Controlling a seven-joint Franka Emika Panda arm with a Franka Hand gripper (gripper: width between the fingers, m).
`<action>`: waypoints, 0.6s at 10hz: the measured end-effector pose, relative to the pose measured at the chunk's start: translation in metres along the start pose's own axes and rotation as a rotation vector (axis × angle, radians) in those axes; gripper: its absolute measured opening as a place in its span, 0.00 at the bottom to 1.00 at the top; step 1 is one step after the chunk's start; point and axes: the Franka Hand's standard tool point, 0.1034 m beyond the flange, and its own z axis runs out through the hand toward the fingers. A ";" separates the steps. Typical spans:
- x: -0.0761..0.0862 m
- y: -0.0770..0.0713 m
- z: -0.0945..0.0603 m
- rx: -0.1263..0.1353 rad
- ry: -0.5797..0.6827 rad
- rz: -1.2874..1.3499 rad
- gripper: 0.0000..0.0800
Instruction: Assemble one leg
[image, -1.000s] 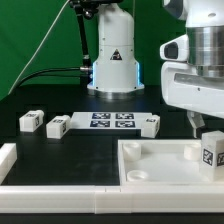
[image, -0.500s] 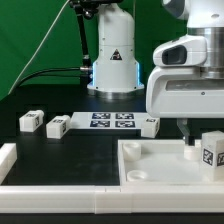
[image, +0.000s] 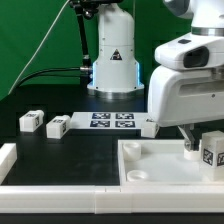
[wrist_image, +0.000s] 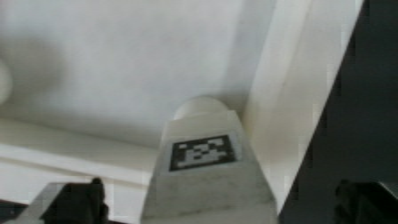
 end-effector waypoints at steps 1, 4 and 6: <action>0.000 0.000 0.000 0.000 0.000 0.005 0.81; 0.000 0.001 0.000 -0.001 0.000 0.006 0.50; 0.000 0.001 0.000 0.000 0.000 0.051 0.36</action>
Offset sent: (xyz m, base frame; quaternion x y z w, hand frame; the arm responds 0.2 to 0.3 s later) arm 0.0000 0.0000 0.0000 0.0000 0.0000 0.0000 1.0000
